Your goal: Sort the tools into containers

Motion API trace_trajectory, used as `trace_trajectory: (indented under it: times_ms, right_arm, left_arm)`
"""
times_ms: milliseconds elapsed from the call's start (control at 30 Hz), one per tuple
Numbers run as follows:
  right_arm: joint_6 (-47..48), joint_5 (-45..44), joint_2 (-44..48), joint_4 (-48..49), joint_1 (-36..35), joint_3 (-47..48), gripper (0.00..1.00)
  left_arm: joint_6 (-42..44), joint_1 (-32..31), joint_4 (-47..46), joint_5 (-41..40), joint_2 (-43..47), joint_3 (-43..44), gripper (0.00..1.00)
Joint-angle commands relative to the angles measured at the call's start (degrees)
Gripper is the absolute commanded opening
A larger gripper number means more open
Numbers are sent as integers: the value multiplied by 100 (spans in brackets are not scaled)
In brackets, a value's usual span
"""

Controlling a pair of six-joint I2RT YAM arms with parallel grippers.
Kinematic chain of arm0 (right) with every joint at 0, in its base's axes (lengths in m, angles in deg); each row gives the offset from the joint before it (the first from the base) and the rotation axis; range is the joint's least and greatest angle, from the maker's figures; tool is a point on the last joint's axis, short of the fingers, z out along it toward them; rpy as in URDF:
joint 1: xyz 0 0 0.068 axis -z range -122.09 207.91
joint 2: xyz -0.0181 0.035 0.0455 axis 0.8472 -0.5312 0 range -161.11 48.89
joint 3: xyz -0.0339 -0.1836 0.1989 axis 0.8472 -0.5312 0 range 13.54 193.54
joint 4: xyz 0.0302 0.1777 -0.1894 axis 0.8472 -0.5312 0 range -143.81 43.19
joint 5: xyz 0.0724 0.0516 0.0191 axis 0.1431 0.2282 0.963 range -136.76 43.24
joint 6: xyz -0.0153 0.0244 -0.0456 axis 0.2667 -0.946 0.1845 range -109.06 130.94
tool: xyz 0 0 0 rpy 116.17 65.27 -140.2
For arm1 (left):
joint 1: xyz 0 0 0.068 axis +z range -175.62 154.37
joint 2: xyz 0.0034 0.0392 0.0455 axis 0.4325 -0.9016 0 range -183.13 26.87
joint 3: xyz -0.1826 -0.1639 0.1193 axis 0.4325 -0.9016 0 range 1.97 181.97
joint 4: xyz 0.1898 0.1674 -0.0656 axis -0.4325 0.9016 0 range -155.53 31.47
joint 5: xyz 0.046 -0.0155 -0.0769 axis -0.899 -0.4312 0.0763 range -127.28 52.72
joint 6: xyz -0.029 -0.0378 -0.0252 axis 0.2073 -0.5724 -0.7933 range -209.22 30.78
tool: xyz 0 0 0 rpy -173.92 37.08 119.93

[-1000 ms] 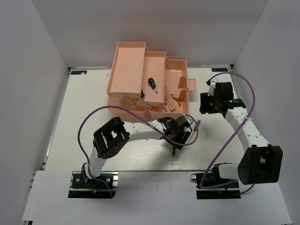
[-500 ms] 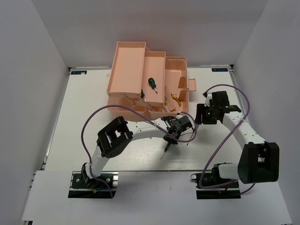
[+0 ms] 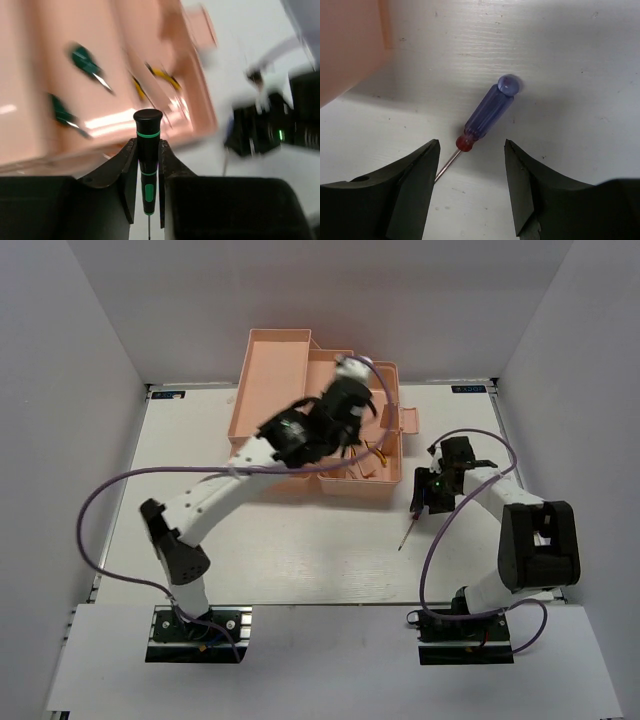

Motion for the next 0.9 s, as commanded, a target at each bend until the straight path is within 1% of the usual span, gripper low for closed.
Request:
trace_trajectory:
  times_ms: [0,33,67,167,233,267,300,367,433,500,567,600,633,667,700,733,767,800,867]
  right_arm:
    - [-150,-163,-185,298,-7,207,61]
    - [-133,-181,-212,316,-16,225,61]
    - [-132,-172,-325,334,-7,243,61]
    - [-159,-243,-518,360,-7,304,61]
    - [-185,-243,-607,378,-7,339,61]
    - [-203,-251,-651,386,-16,339,61]
    - [-211,-251,-677,395,-7,348,61]
    - [-220,-251,-730,483,-7,374,61]
    - [-255,-243,-792,430,-16,392,61]
    - [-247,-260,-862,413,-16,410,61]
    - [-264,-287,-915,404,-33,419,59]
    - [-264,-339,-924,413,-42,427,57]
    - [-299,-357,-967,413,-42,410,55]
    - [-308,-374,-1002,404,-51,401,46]
    - [-317,-496,-1003,378,-51,384,42]
    - [-343,-541,-1055,360,-60,401,38]
    - [-361,-550,-1056,334,-68,410,30]
    - [-344,-576,-1064,238,-68,410,24]
    - [-326,-664,-1029,176,-51,410,19]
  left_arm:
    - [360,537,272,-1036,280,253,3]
    - [439,686,202,-1090,281,306,3]
    - [561,966,36,-1090,281,306,5]
    - [895,1485,-211,-994,132,306,5]
    - [1019,1680,-291,-871,-44,306,5]
    - [1020,1777,-352,-871,-245,367,5]
    - [1020,1960,-352,-871,-342,428,5]
    - [1090,2119,-449,-818,-483,429,5]
    - [941,2392,-502,-818,-598,429,5]
    - [888,2533,-554,-766,-669,429,9]
    - [888,2691,-555,-704,-730,429,16]
    - [888,2744,-555,-617,-782,429,28]
    - [888,2814,-607,-529,-783,429,38]
    - [888,2815,-607,-450,-783,429,47]
    - [888,2884,-659,-388,-783,429,58]
    - [888,2885,-660,-248,-722,429,62]
    - [888,2946,-712,-168,-721,359,66]
    - [888,2946,-713,-80,-652,359,73]
    - [940,2946,-808,131,-573,210,77]
